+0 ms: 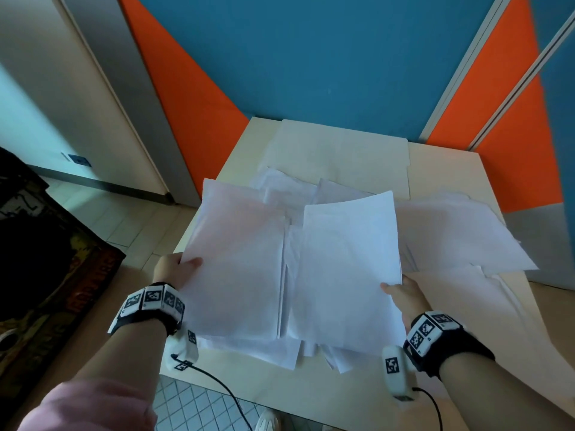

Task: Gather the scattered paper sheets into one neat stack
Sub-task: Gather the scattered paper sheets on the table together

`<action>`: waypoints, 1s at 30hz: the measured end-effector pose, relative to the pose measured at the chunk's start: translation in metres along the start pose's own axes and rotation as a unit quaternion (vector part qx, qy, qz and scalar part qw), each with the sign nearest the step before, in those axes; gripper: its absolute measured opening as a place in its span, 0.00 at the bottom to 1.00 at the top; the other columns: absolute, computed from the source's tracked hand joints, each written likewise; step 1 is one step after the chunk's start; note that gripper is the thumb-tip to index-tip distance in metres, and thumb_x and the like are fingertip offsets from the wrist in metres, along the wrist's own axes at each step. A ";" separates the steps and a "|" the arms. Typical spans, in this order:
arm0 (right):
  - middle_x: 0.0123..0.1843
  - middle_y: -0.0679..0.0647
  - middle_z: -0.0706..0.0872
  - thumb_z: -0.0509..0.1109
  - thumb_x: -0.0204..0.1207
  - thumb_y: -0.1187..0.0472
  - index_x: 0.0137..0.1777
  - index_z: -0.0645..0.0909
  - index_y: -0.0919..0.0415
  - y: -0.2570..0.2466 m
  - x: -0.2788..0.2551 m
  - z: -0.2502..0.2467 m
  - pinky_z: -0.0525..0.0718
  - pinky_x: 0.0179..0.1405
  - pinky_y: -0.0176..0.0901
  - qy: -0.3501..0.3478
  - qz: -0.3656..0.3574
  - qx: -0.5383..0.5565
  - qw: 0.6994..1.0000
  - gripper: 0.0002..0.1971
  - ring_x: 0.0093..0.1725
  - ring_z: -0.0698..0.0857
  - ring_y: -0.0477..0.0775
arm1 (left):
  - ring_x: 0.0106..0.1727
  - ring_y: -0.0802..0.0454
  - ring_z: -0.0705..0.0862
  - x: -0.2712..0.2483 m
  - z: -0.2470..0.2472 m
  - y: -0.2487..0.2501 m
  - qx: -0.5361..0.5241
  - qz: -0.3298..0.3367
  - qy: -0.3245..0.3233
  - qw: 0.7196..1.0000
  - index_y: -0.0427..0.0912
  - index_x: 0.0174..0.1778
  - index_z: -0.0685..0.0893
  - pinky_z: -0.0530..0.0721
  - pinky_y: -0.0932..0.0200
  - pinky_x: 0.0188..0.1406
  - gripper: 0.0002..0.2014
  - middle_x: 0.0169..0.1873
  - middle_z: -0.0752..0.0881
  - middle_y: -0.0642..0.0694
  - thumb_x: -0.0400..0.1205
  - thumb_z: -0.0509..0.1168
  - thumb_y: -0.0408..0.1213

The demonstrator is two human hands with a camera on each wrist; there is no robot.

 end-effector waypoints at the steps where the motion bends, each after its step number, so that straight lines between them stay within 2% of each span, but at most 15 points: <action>1: 0.57 0.59 0.84 0.63 0.77 0.73 0.66 0.80 0.67 0.000 0.000 -0.001 0.75 0.69 0.57 0.004 -0.001 -0.002 1.000 0.18 0.57 0.81 0.60 | 0.46 0.38 0.84 0.001 -0.006 -0.003 -0.025 0.002 0.008 1.000 0.30 0.54 0.86 0.82 0.48 0.52 0.16 0.45 0.87 0.34 0.78 0.68 0.39; 3: 0.59 0.61 0.86 0.63 0.76 0.73 0.64 0.81 0.67 -0.001 -0.001 -0.003 0.76 0.69 0.56 0.010 -0.007 -0.009 1.000 0.17 0.59 0.82 0.62 | 0.46 0.37 0.86 -0.001 -0.016 -0.008 -0.085 0.002 0.009 0.996 0.29 0.52 0.86 0.83 0.45 0.56 0.16 0.43 0.87 0.34 0.77 0.69 0.39; 7: 0.57 0.61 0.85 0.62 0.76 0.74 0.63 0.81 0.69 -0.003 -0.006 -0.006 0.76 0.66 0.54 0.013 -0.013 -0.023 1.000 0.16 0.53 0.80 0.58 | 0.42 0.41 0.83 -0.007 -0.035 -0.017 -0.138 -0.003 0.019 0.990 0.26 0.53 0.85 0.80 0.50 0.48 0.18 0.43 0.85 0.33 0.76 0.71 0.40; 9: 0.59 0.63 0.85 0.62 0.77 0.74 0.63 0.81 0.69 -0.004 -0.007 -0.006 0.76 0.66 0.55 0.014 -0.015 -0.024 0.999 0.16 0.53 0.80 0.58 | 0.40 0.41 0.83 -0.011 -0.039 -0.021 -0.169 -0.009 0.020 0.985 0.28 0.53 0.85 0.80 0.52 0.46 0.18 0.41 0.86 0.34 0.76 0.71 0.41; 12: 0.63 0.63 0.85 0.63 0.77 0.74 0.65 0.80 0.68 -0.008 -0.009 -0.004 0.75 0.68 0.54 0.011 -0.021 -0.005 1.000 0.17 0.56 0.80 0.58 | 0.35 0.43 0.84 -0.019 -0.031 -0.021 -0.198 -0.024 -0.019 0.980 0.29 0.52 0.85 0.85 0.54 0.40 0.17 0.35 0.86 0.38 0.75 0.72 0.39; 14: 0.62 0.60 0.84 0.63 0.77 0.74 0.67 0.79 0.66 -0.012 -0.012 0.000 0.74 0.68 0.52 0.000 -0.025 0.016 1.000 0.18 0.59 0.80 0.58 | 0.35 0.43 0.85 -0.025 -0.016 -0.015 -0.191 -0.025 -0.047 0.980 0.30 0.52 0.84 0.87 0.55 0.36 0.17 0.35 0.87 0.39 0.75 0.73 0.39; 17: 0.63 0.59 0.84 0.64 0.78 0.73 0.68 0.79 0.65 -0.019 -0.018 0.006 0.73 0.70 0.52 -0.025 -0.027 0.055 0.998 0.19 0.61 0.81 0.58 | 0.40 0.41 0.87 -0.034 0.016 -0.001 -0.186 -0.014 -0.084 0.979 0.31 0.52 0.85 0.87 0.50 0.45 0.19 0.38 0.89 0.38 0.73 0.74 0.42; 19: 0.62 0.57 0.85 0.64 0.78 0.72 0.68 0.78 0.63 -0.023 -0.021 0.012 0.74 0.71 0.52 -0.052 -0.023 0.068 0.996 0.19 0.66 0.81 0.60 | 0.42 0.43 0.86 -0.044 0.037 0.012 -0.174 0.001 -0.105 0.979 0.33 0.52 0.85 0.83 0.58 0.40 0.16 0.36 0.87 0.43 0.75 0.72 0.42; 21: 0.61 0.55 0.84 0.64 0.79 0.69 0.70 0.77 0.62 -0.027 -0.025 0.018 0.74 0.68 0.51 -0.078 -0.014 0.084 0.993 0.19 0.67 0.80 0.60 | 0.42 0.44 0.84 -0.057 0.056 0.028 -0.176 0.012 -0.135 0.975 0.33 0.56 0.82 0.80 0.59 0.38 0.16 0.40 0.86 0.41 0.78 0.68 0.40; 23: 0.66 0.53 0.82 0.63 0.81 0.64 0.72 0.75 0.60 -0.034 -0.035 0.021 0.71 0.70 0.49 -0.098 -0.011 0.095 0.991 0.19 0.69 0.78 0.57 | 0.47 0.41 0.85 -0.065 0.072 0.044 -0.186 0.026 -0.161 0.969 0.33 0.62 0.79 0.82 0.54 0.48 0.19 0.48 0.86 0.37 0.79 0.67 0.40; 25: 0.71 0.49 0.76 0.60 0.83 0.53 0.76 0.69 0.57 -0.039 -0.046 0.021 0.64 0.74 0.47 -0.113 -0.008 0.102 0.988 0.23 0.76 0.70 0.50 | 0.52 0.39 0.85 -0.073 0.085 0.056 -0.188 0.040 -0.190 0.963 0.33 0.65 0.77 0.84 0.48 0.54 0.20 0.53 0.86 0.35 0.79 0.67 0.39; 27: 0.78 0.47 0.68 0.55 0.80 0.40 0.81 0.61 0.53 -0.041 -0.051 0.019 0.56 0.80 0.50 -0.123 0.011 0.100 0.987 0.32 0.81 0.62 0.49 | 0.49 0.40 0.85 -0.081 0.099 0.066 -0.199 0.051 -0.212 0.955 0.32 0.63 0.78 0.85 0.48 0.53 0.19 0.50 0.86 0.36 0.79 0.68 0.36; 28: 0.81 0.49 0.66 0.56 0.79 0.38 0.81 0.61 0.54 -0.040 -0.050 0.018 0.57 0.80 0.51 -0.128 0.016 0.091 0.988 0.34 0.82 0.62 0.51 | 0.45 0.42 0.85 -0.085 0.104 0.071 -0.199 0.051 -0.217 0.954 0.32 0.61 0.79 0.85 0.50 0.49 0.16 0.45 0.86 0.37 0.79 0.68 0.35; 29: 0.81 0.52 0.68 0.60 0.79 0.42 0.80 0.64 0.57 -0.038 -0.045 0.017 0.61 0.78 0.51 -0.130 0.013 0.079 0.988 0.33 0.80 0.66 0.55 | 0.43 0.43 0.84 -0.088 0.109 0.075 -0.199 0.049 -0.223 0.953 0.34 0.57 0.81 0.84 0.51 0.47 0.13 0.42 0.86 0.38 0.79 0.68 0.35; 30: 0.78 0.57 0.74 0.66 0.78 0.49 0.77 0.69 0.61 -0.037 -0.041 0.016 0.68 0.74 0.50 -0.131 0.000 0.065 0.989 0.30 0.75 0.73 0.58 | 0.43 0.44 0.84 -0.091 0.113 0.077 -0.197 0.048 -0.230 0.952 0.35 0.54 0.82 0.84 0.50 0.49 0.11 0.41 0.85 0.39 0.79 0.68 0.36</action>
Point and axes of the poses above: each hand's wrist, its own x-axis towards the middle knuckle, its own z-axis out of the palm, y = z × x, the point moved 4 cm from there along x, towards the middle knuckle
